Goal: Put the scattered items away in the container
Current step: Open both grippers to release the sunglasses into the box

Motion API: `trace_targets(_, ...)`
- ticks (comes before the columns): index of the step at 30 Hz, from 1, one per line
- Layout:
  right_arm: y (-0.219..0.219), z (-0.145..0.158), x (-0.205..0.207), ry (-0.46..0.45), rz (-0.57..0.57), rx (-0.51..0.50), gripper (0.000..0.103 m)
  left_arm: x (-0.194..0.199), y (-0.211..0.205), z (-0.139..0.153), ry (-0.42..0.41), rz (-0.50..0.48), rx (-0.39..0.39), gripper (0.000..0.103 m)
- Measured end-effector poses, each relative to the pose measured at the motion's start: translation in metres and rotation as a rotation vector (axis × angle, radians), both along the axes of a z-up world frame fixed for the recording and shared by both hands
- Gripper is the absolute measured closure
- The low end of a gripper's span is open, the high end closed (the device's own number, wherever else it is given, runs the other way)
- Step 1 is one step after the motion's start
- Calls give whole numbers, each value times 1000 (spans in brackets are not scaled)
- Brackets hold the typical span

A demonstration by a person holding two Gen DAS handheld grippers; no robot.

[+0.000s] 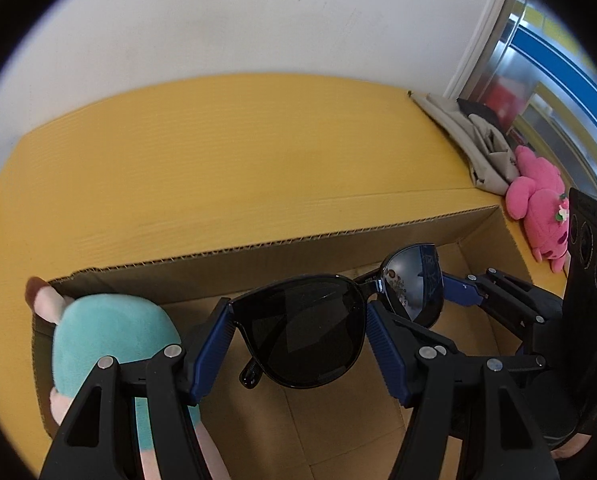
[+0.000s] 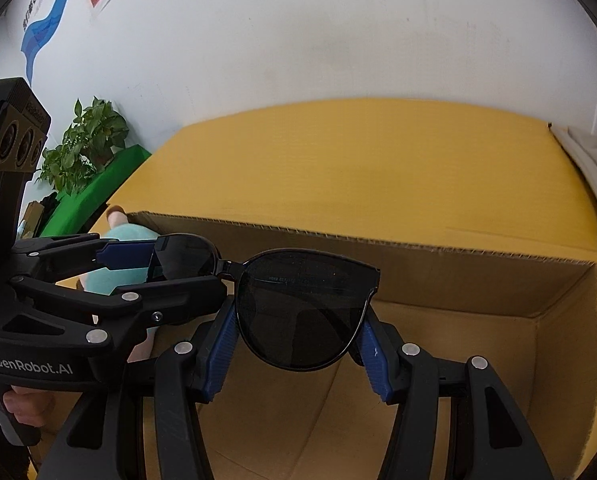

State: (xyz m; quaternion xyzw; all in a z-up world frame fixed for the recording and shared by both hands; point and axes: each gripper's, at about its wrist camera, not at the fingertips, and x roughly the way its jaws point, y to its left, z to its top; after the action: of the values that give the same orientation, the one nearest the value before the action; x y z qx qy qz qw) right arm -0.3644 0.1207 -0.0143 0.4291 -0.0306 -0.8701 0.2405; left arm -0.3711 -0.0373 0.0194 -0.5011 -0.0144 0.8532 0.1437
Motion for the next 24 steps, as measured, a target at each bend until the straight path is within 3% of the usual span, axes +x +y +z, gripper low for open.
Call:
trace_targets(7,2,-30,-7,-79,-7,12,42,-5,0,-26,-68,6,-13,37)
trace_targets(19,5,-51,-11,-118,-25,44,40,-3,9,-36,-59,27,-101,36)
trace_targets(24,20,-33,0,-94,-64,52,21,9,3,-13,-1,53,-93,36)
